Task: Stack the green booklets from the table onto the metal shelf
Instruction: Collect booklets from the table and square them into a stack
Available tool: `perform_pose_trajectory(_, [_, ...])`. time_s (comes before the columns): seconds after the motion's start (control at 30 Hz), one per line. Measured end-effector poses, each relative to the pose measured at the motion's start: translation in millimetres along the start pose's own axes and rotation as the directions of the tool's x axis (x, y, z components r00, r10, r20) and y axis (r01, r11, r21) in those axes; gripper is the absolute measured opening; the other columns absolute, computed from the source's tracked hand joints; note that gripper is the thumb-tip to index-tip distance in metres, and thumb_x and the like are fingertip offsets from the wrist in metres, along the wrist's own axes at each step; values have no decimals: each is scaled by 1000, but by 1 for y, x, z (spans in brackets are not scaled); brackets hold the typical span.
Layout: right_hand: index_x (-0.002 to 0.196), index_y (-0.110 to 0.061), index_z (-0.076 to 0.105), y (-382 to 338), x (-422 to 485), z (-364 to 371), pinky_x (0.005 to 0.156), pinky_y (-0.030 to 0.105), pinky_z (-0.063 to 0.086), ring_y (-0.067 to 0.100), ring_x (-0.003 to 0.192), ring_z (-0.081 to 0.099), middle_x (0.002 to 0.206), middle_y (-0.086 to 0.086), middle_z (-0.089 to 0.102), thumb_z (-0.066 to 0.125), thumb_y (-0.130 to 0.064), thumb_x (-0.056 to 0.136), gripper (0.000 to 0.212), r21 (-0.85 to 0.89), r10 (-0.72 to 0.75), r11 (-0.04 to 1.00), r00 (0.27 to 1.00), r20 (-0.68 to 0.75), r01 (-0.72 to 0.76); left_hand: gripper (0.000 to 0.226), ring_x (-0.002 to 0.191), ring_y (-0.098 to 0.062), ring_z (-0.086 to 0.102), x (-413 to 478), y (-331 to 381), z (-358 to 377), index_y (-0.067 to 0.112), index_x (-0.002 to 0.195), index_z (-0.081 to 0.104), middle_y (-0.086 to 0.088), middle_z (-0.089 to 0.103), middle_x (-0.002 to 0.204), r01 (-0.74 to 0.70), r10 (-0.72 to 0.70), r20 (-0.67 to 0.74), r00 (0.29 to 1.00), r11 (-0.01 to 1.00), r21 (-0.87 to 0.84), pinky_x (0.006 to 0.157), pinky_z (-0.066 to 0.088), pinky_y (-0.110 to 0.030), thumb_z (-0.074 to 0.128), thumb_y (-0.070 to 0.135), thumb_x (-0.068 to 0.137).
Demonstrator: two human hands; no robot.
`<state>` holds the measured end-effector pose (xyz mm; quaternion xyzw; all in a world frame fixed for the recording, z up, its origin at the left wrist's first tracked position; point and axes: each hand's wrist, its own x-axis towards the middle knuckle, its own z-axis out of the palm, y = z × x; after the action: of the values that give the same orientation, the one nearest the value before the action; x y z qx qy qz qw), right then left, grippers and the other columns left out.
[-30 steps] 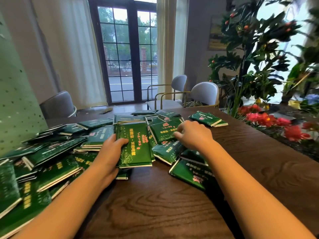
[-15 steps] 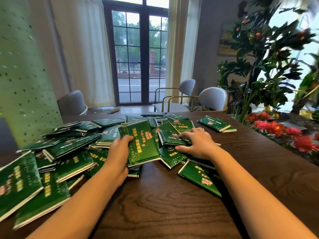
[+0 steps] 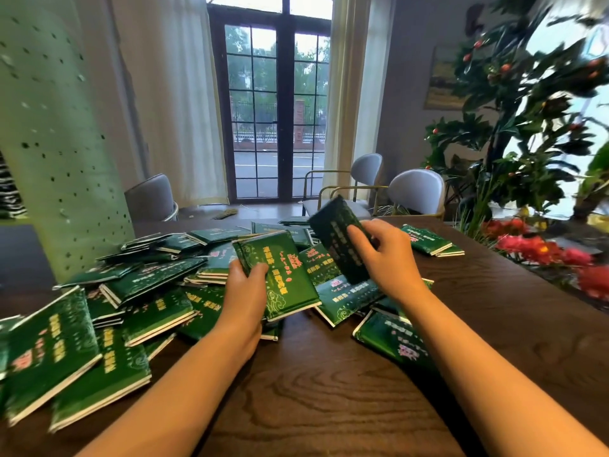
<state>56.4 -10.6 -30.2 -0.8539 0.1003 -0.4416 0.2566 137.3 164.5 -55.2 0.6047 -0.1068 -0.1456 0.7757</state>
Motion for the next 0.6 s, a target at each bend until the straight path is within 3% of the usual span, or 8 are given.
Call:
perform_pose_trajectory(0.07, [90,-5,70,-12,-2,5,69,43,49,23,76,61,81,8,67,55,-22,95,23,103,49,993,999,15,-50,34,104,-31,60,-4,1,4,17,132,38,-16,60,117,-24,24,7,1000,999,29,88,52,-48,42,16,98])
perform_pose_trajectory(0.1, [95,-7,71,-17,-4,9,72,42,50,22,80,63,86,8,69,55,-20,94,21,134,63,989,998,31,-67,34,103,-31,61,-5,1,5,16,133,36,-15,59,116,-43,42,4,999,998,36,87,52,-48,41,15,99])
perform_pose_trajectory(0.17, [101,-8,71,-28,-11,16,76,39,50,19,84,63,91,7,70,56,-17,94,19,173,67,982,997,46,-73,20,87,-19,60,-7,-1,8,18,120,34,-4,58,101,-99,100,0,995,994,49,70,51,-34,38,11,101])
perform_pose_trajectory(0.23, [102,-9,70,-38,-18,22,76,33,47,13,83,60,90,5,68,56,-14,93,17,204,30,978,998,54,-40,23,84,-13,56,-12,0,11,27,112,26,3,54,97,-125,125,4,992,991,56,65,46,-28,37,11,102])
perform_pose_trajectory(0.37, [109,-16,70,-49,-27,33,67,11,36,-3,73,48,88,2,61,57,-14,92,21,204,-84,977,988,133,56,19,105,-30,56,-11,-4,15,32,100,34,-12,56,113,-118,120,-28,992,991,56,96,46,-51,41,14,100])
perform_pose_trajectory(0.47, [120,-16,65,-52,-30,37,71,7,36,-8,83,51,100,-4,59,55,-21,94,29,245,-105,968,967,232,46,8,111,-35,56,-10,-5,16,32,92,40,-15,57,113,-46,46,-11,999,994,-100,101,42,-55,46,37,93])
perform_pose_trajectory(0.53, [126,-12,60,-51,-30,38,81,4,35,-1,100,54,113,-3,57,50,-25,96,35,256,-92,967,944,316,9,55,118,-37,55,-11,-5,17,24,108,48,-20,55,124,5,1,31,1000,980,-201,103,41,-56,55,63,69])
perform_pose_trajectory(0.6, [129,-10,58,-52,-30,38,92,5,33,5,113,50,123,-1,56,42,-30,96,42,273,-107,962,920,378,0,95,115,-35,60,-4,-9,14,10,129,44,-24,56,127,76,-54,82,995,950,-302,101,45,-54,64,68,57])
